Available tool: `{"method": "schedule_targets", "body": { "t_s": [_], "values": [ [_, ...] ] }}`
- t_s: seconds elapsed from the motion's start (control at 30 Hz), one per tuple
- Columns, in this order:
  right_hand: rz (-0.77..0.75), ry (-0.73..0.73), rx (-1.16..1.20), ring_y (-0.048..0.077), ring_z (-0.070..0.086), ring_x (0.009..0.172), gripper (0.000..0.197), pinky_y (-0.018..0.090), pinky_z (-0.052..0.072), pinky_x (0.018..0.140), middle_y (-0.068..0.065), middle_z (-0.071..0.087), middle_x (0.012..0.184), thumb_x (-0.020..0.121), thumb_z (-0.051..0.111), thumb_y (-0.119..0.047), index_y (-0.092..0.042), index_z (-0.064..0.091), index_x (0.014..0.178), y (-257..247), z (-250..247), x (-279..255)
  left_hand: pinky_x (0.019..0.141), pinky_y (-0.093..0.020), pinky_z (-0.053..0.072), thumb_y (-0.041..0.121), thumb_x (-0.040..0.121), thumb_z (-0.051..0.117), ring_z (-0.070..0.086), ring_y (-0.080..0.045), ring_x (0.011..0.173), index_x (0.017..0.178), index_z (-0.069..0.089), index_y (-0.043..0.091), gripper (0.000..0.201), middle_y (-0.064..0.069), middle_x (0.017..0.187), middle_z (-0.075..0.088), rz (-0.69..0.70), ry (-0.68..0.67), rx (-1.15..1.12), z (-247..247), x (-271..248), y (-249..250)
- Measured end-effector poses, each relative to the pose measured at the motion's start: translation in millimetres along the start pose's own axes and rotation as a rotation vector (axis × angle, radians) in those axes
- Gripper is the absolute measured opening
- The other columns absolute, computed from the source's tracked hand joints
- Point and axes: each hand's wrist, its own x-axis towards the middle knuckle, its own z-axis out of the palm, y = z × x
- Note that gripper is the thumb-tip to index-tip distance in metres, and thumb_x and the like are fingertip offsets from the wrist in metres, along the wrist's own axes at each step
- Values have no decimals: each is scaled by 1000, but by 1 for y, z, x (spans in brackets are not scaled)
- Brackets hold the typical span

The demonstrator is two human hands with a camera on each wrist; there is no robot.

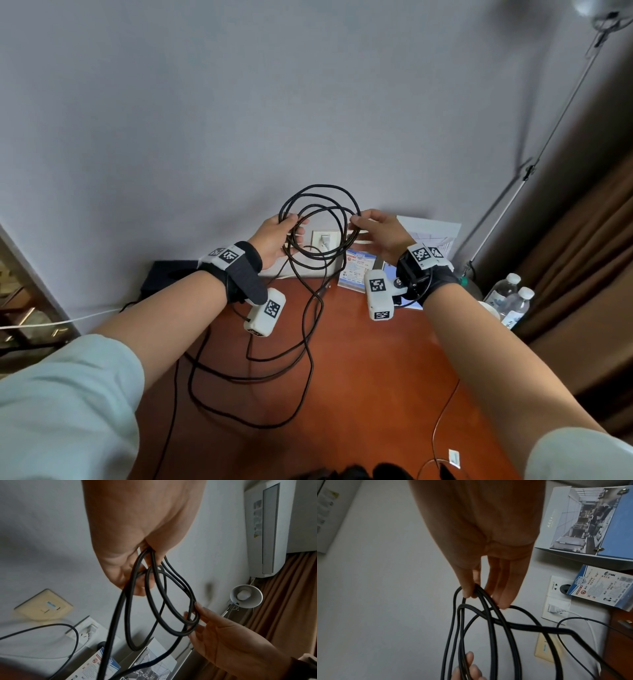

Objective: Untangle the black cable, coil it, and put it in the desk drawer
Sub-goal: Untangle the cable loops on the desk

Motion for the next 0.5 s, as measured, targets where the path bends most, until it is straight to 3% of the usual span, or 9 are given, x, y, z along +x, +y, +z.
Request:
{"method": "schedule_targets", "body": {
  "t_s": [0.13,0.23,0.33,0.43,0.5],
  "values": [
    [-81,122,-74,12,55,51,14,23,50,49,3,58,71,90,65,-19,-10,62,78,-1,2,1,68,-27,49,14,99,45,59,-14,82,93,62,20,19,-1,94,62,38,63,106,-11,4,1],
    [-125,209,-70,13,45,46,19,25,42,48,4,47,58,91,62,-18,-11,62,73,-2,-2,6,64,-23,41,12,96,45,47,-11,68,85,65,20,25,2,78,49,101,129,188,-19,6,5],
    [-149,241,-37,12,38,47,21,25,37,48,1,40,58,93,59,-19,-13,59,73,-2,-6,9,58,-25,31,22,97,46,33,-11,57,84,67,21,24,4,66,34,120,123,259,-24,4,11],
    [-179,281,7,8,28,42,24,18,28,44,-2,32,57,96,54,-21,-15,54,72,-2,-7,10,51,-22,33,31,96,52,34,-11,49,80,65,16,25,4,58,36,167,134,291,-27,1,18],
    [-175,361,88,7,23,38,26,15,22,41,-3,29,54,97,51,-18,-14,51,71,-2,-9,10,41,-17,27,35,96,54,28,-8,41,77,59,14,28,11,46,37,178,152,273,-29,0,23]
  ]
}}
